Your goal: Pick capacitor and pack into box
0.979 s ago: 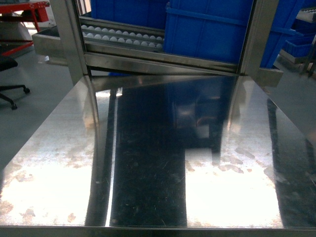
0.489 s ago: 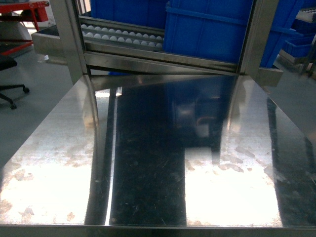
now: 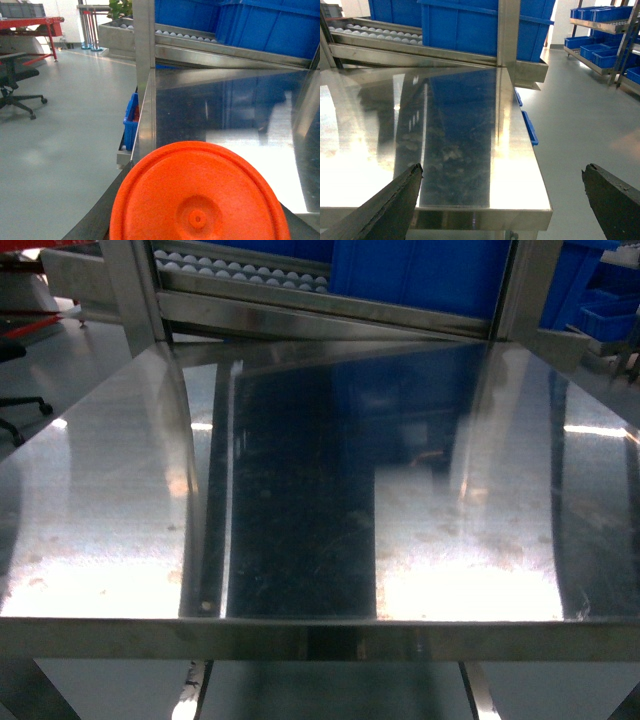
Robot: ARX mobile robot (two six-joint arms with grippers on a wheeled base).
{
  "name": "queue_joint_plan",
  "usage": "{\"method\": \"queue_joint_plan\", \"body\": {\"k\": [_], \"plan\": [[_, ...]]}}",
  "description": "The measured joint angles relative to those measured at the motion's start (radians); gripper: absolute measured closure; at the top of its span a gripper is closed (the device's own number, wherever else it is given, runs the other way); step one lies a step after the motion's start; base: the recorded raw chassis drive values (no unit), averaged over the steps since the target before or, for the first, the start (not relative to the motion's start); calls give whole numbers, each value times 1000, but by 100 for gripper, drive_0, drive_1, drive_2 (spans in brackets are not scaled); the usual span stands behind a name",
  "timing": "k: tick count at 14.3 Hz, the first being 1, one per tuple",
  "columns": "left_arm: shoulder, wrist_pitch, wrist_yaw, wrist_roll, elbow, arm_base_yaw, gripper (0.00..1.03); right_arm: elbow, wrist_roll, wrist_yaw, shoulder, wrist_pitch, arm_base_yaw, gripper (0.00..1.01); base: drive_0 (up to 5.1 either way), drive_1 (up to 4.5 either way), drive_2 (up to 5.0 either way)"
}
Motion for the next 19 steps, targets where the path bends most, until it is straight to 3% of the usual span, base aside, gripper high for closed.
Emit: {"method": "queue_joint_plan", "body": {"k": [19], "plan": [[0, -2, 1, -1, 0, 0, 60, 0, -1, 0, 0, 0, 0, 3, 0, 0, 0]]}}
